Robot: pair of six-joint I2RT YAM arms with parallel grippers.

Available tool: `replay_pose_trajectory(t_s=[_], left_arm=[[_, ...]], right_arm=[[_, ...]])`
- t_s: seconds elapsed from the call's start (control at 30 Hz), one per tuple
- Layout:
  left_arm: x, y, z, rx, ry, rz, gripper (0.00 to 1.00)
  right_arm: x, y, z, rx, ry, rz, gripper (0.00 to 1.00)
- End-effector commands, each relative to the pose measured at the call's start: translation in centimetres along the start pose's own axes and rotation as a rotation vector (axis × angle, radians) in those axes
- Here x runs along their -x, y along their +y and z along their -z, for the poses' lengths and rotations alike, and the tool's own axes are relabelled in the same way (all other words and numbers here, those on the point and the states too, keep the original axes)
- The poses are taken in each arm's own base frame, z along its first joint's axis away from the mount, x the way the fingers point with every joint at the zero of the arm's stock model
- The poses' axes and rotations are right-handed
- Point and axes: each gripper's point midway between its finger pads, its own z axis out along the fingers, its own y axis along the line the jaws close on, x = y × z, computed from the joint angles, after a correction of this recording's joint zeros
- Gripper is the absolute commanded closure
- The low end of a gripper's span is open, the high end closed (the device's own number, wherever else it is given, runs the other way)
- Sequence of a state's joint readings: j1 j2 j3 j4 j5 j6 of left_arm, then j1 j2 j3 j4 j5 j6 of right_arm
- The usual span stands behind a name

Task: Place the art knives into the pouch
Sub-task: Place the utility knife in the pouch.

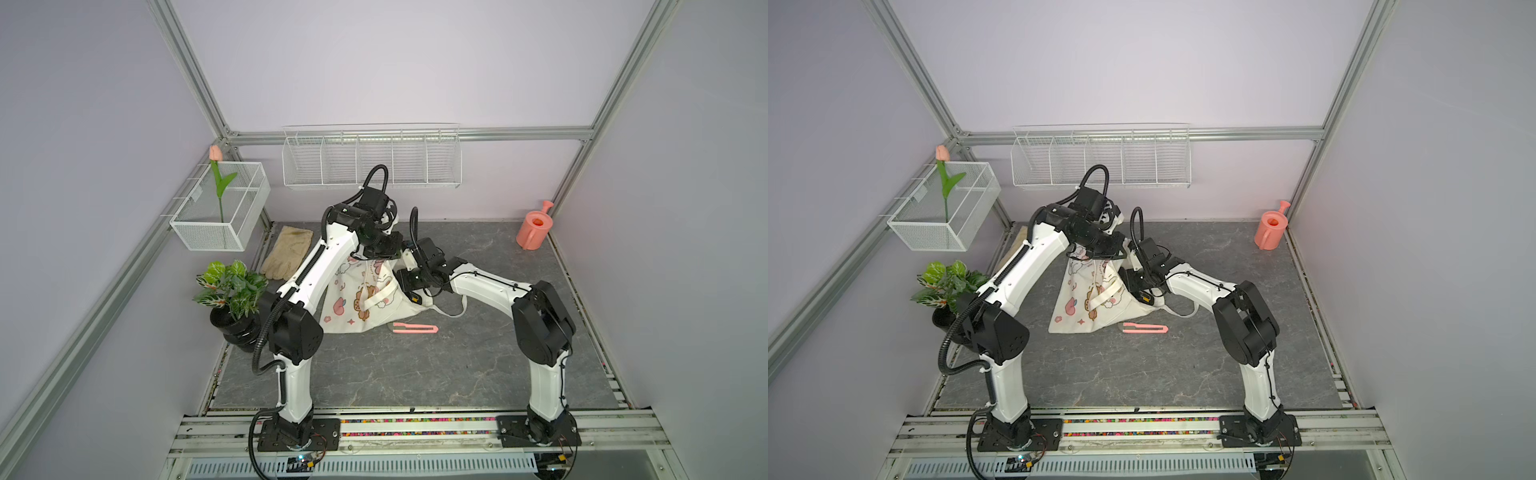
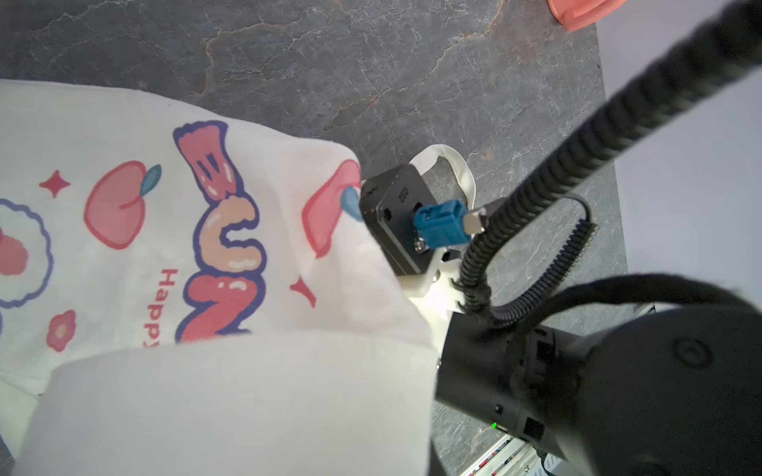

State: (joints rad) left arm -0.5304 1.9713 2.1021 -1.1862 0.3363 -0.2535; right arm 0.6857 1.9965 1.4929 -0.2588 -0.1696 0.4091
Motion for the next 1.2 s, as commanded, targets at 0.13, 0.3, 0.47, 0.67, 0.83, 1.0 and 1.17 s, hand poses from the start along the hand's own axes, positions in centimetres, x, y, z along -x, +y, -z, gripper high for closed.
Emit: replay_pose_trajectory(t_s=[0.13, 0.3, 0.47, 0.67, 0.83, 1.0, 1.17], left_arm=[[0.6, -1.5, 0.8, -0.034, -0.025, -0.019, 1.00], [0.4, -1.4, 0.6, -0.034, -0.020, -0.022, 1.00], [0.4, -1.2, 0.6, -0.024, -0.014, -0.023, 1.00], [0.4, -1.1, 0.3, -0.023, -0.009, -0.018, 1.00], [0.3, -0.9, 0.1, -0.015, -0.003, -0.018, 1.00], [0.3, -0.7, 0.0, -0.006, -0.003, -0.014, 1.00], [0.3, -0.8, -0.3, -0.012, -0.004, -0.006, 1.00]], right_arm=[[0.3, 0.9, -0.7, 0.035, -0.075, -0.089, 0.64], [-0.4, 1.9, -1.6, 0.055, -0.066, -0.096, 0.65], [-1.2, 2.3, -2.6, 0.069, -0.050, -0.108, 0.65], [-1.1, 2.7, -1.9, 0.058, -0.056, -0.086, 0.63], [-0.5, 3.3, 0.3, 0.038, -0.076, -0.044, 0.59], [-0.8, 3.2, 3.8, -0.008, -0.096, 0.010, 0.52], [-1.9, 2.2, 7.9, -0.070, -0.121, 0.055, 0.41]])
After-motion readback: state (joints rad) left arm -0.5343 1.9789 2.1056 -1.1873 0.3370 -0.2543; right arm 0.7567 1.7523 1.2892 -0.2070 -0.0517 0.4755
